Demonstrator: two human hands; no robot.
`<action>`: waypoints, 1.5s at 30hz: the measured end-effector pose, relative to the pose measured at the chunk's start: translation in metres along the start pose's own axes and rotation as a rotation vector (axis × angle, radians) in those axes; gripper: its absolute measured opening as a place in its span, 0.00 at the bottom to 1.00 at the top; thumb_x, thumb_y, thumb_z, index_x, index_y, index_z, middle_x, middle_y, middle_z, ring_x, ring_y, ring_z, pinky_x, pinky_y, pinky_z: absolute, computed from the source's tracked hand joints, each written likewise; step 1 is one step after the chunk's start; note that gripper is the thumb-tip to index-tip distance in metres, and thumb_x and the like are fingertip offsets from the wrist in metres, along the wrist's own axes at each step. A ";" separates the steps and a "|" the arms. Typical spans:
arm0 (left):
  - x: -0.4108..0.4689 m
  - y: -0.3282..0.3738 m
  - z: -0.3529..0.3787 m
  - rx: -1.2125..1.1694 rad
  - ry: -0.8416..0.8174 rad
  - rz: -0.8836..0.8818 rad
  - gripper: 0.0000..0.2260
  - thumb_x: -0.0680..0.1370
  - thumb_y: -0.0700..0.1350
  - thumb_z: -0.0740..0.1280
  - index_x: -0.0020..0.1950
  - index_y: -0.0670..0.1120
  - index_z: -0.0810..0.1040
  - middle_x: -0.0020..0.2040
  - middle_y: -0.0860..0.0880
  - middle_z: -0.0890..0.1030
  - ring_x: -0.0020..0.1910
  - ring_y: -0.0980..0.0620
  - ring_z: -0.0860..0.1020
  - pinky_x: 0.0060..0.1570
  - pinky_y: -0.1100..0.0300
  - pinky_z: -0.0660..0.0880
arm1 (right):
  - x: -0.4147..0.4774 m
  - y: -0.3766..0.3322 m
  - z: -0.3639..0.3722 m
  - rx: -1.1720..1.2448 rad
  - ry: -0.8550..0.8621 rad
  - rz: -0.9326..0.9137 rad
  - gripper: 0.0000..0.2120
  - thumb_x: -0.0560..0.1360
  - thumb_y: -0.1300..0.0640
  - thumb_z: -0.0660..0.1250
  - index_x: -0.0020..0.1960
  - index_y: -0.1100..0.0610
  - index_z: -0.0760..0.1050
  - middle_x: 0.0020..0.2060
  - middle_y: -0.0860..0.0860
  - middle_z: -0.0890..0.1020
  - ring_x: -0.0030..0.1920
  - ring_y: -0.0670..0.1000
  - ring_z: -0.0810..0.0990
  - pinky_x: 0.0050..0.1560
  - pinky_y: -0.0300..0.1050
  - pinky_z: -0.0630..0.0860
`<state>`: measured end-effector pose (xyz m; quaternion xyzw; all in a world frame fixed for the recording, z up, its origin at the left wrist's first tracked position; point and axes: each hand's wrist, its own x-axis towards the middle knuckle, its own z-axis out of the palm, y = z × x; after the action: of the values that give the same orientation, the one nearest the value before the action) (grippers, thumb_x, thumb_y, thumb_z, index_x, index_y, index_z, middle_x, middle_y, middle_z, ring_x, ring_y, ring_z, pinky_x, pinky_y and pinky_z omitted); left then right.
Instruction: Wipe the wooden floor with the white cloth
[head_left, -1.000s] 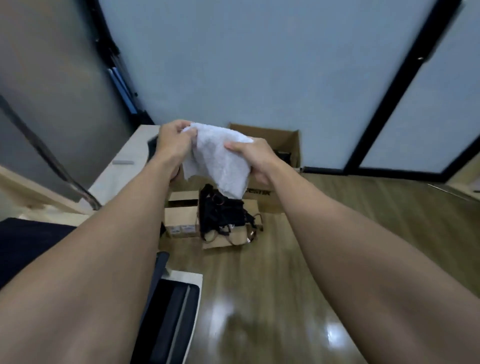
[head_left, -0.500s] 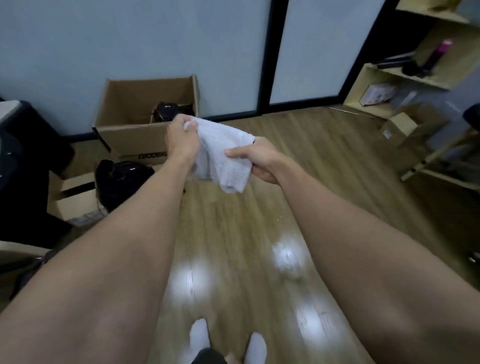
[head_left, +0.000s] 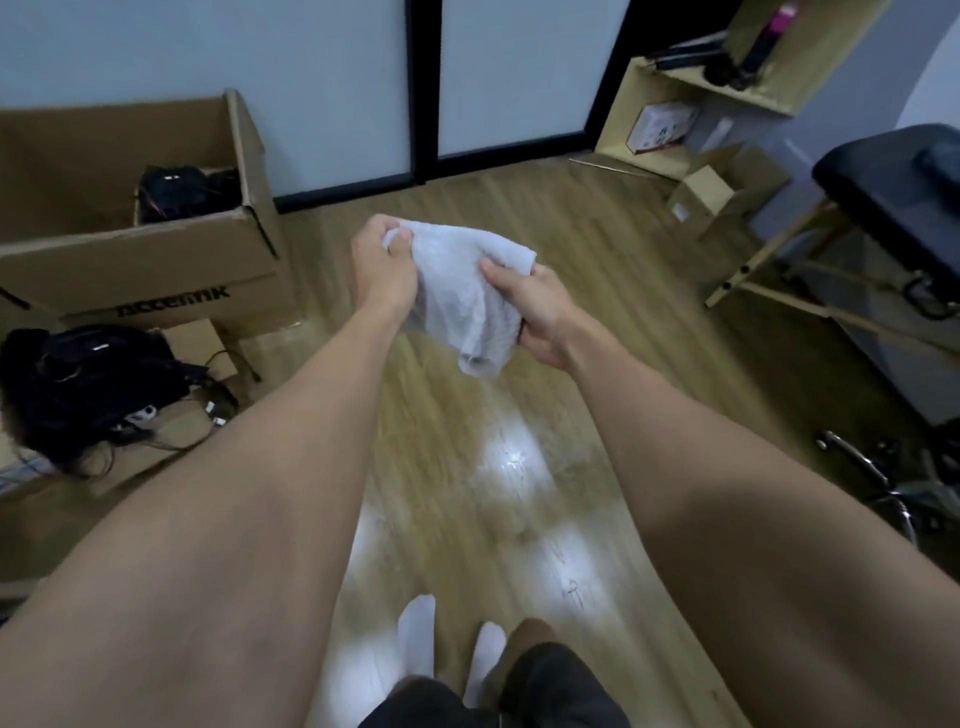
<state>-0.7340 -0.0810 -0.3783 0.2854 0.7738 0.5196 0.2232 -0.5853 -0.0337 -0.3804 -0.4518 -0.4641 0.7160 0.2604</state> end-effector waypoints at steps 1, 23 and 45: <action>0.003 0.002 0.010 0.000 0.002 -0.003 0.05 0.79 0.42 0.59 0.46 0.50 0.74 0.44 0.53 0.76 0.42 0.55 0.72 0.31 0.69 0.66 | 0.007 -0.002 -0.009 -0.003 -0.003 0.004 0.09 0.76 0.56 0.69 0.54 0.60 0.78 0.47 0.57 0.85 0.49 0.54 0.85 0.48 0.50 0.81; 0.088 -0.243 0.295 -0.065 0.287 -0.549 0.10 0.77 0.36 0.62 0.51 0.44 0.82 0.46 0.45 0.81 0.44 0.52 0.76 0.46 0.61 0.74 | 0.233 0.221 -0.155 -0.655 -0.250 0.002 0.14 0.74 0.63 0.61 0.36 0.46 0.74 0.38 0.48 0.79 0.39 0.49 0.76 0.42 0.44 0.72; 0.133 -0.674 0.458 -0.572 0.197 -0.634 0.17 0.74 0.33 0.55 0.55 0.45 0.78 0.42 0.44 0.80 0.39 0.49 0.79 0.40 0.58 0.77 | 0.464 0.619 -0.210 -1.397 -0.508 -0.378 0.28 0.73 0.62 0.61 0.72 0.49 0.62 0.66 0.55 0.66 0.61 0.59 0.69 0.53 0.54 0.74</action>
<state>-0.6795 0.1184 -1.1776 -0.0904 0.6658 0.6436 0.3666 -0.5812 0.1557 -1.1589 -0.2458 -0.9238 0.2816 -0.0822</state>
